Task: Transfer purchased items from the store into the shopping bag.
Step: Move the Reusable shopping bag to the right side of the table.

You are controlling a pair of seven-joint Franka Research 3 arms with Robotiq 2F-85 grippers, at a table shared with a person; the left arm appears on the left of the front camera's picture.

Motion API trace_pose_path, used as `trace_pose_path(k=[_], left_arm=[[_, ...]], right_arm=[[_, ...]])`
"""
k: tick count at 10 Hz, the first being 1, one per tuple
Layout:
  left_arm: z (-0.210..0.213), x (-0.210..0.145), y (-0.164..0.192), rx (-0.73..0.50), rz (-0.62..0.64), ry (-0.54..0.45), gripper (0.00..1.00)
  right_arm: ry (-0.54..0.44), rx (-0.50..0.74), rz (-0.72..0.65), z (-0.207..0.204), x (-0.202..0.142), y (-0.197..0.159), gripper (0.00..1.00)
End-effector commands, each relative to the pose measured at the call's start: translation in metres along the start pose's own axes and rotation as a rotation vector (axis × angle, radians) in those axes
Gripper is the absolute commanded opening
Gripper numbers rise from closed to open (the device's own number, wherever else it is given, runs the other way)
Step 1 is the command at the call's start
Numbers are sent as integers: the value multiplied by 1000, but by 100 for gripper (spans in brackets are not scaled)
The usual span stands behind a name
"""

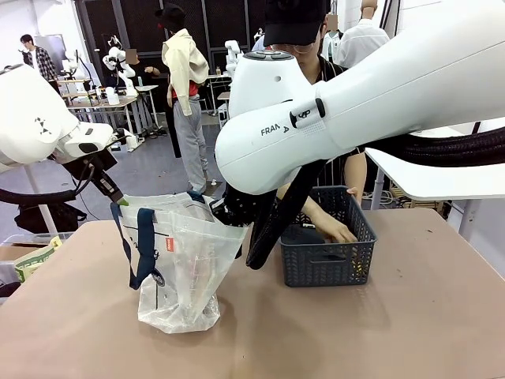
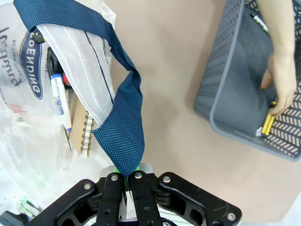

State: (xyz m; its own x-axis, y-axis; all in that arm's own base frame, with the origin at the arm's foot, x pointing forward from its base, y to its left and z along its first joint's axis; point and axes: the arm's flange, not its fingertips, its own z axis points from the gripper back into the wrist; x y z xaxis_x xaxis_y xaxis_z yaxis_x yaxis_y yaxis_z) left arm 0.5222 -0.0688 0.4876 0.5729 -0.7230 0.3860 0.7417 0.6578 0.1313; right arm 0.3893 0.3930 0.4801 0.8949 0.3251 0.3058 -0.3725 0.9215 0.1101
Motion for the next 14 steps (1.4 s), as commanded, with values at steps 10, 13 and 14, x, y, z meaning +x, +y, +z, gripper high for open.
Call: trace_pose_path(k=[10, 13, 14], left_arm=[[3, -2, 0, 1, 17, 5, 0], [3, -2, 0, 1, 17, 5, 0], [3, -2, 0, 1, 17, 5, 0]], right_arm=[[1, -2, -7, 0, 0, 0, 0], [1, -2, -7, 0, 0, 0, 0], [1, -2, -7, 0, 0, 0, 0]])
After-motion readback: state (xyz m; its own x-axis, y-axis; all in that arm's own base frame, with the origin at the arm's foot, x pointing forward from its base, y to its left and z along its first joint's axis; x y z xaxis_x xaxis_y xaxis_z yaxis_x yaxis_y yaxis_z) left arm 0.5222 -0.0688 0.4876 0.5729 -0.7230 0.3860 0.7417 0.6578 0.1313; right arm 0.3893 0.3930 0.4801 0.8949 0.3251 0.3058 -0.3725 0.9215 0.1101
